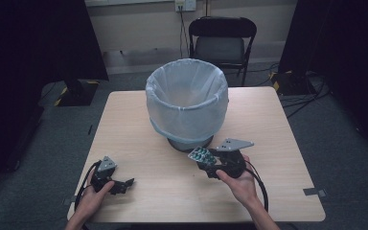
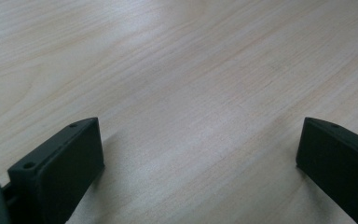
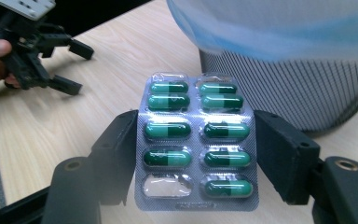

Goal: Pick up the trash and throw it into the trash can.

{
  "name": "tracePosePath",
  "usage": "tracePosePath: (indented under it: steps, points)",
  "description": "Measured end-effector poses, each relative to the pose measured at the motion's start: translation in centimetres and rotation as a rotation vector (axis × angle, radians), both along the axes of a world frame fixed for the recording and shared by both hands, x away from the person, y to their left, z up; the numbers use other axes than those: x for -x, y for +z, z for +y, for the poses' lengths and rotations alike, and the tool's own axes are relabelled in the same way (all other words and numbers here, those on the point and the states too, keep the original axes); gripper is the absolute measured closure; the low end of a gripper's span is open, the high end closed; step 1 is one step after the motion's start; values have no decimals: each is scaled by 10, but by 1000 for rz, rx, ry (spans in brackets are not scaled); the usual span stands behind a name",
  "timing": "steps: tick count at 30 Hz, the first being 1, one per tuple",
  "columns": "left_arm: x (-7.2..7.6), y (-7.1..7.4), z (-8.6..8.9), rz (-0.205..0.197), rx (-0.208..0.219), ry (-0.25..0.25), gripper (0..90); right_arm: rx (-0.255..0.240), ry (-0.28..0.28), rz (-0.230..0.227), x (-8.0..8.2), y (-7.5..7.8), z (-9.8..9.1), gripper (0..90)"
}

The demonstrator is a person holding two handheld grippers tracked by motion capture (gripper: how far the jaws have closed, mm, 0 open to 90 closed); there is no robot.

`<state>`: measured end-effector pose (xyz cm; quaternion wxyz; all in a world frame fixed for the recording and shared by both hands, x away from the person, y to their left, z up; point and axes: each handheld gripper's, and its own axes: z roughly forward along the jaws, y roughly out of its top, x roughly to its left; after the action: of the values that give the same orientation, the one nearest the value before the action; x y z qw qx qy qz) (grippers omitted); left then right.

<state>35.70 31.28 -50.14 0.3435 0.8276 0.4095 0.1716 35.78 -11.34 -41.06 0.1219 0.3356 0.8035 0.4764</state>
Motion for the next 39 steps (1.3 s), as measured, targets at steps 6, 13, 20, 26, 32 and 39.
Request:
tracePosePath:
  steps: [6,13,20,26,32,39]
  points:
    - [0,0,0,0,0,0,1,-4,57,-25,2,16,4,337]
    - [0,0,0,0,0,0,1,-27,88,-54,1,34,9,337]
    - [0,0,0,0,-1,0,1,-55,112,-83,-2,50,14,337]
    - [0,0,0,0,-1,-1,1,-78,124,-108,-6,70,15,337]
    - [0,0,0,0,-1,-1,1,-100,133,-141,-10,93,12,337]
    - [0,0,0,0,-1,-1,1,-112,149,-175,-19,124,12,337]
